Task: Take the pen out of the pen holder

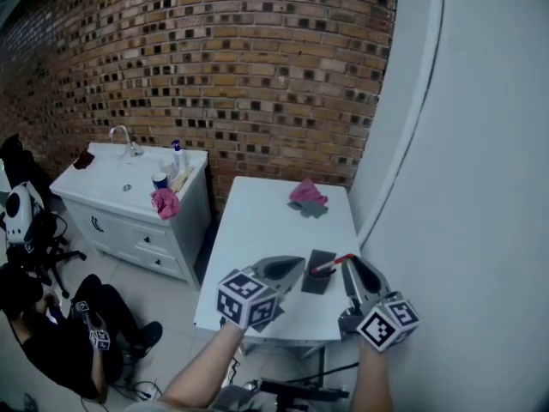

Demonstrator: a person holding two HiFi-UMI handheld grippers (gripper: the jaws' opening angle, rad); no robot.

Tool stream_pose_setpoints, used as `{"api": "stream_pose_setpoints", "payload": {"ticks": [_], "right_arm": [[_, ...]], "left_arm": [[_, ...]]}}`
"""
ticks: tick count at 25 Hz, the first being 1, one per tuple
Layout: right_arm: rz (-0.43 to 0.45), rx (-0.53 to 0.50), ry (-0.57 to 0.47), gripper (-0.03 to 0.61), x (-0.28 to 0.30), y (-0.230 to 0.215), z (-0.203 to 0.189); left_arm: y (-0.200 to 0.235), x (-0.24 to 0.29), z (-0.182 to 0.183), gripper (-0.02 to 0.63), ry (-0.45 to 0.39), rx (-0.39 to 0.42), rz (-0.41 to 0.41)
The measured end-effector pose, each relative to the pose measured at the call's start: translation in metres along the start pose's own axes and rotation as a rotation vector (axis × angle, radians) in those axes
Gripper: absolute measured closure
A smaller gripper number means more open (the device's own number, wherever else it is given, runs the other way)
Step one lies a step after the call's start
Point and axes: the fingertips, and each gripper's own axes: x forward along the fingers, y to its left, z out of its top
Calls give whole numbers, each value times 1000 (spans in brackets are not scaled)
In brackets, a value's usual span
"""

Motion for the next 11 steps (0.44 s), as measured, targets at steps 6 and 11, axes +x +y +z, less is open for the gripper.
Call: {"api": "stream_pose_setpoints", "payload": {"ticks": [6,11], "right_arm": [[0,-1,3,518,0,-3,-1],[4,11,-5,518,-2,-7,-3]], "left_arm": [[0,3,-1,606,1,-4,2],[1,5,-7,606,0,-5,6]]}}
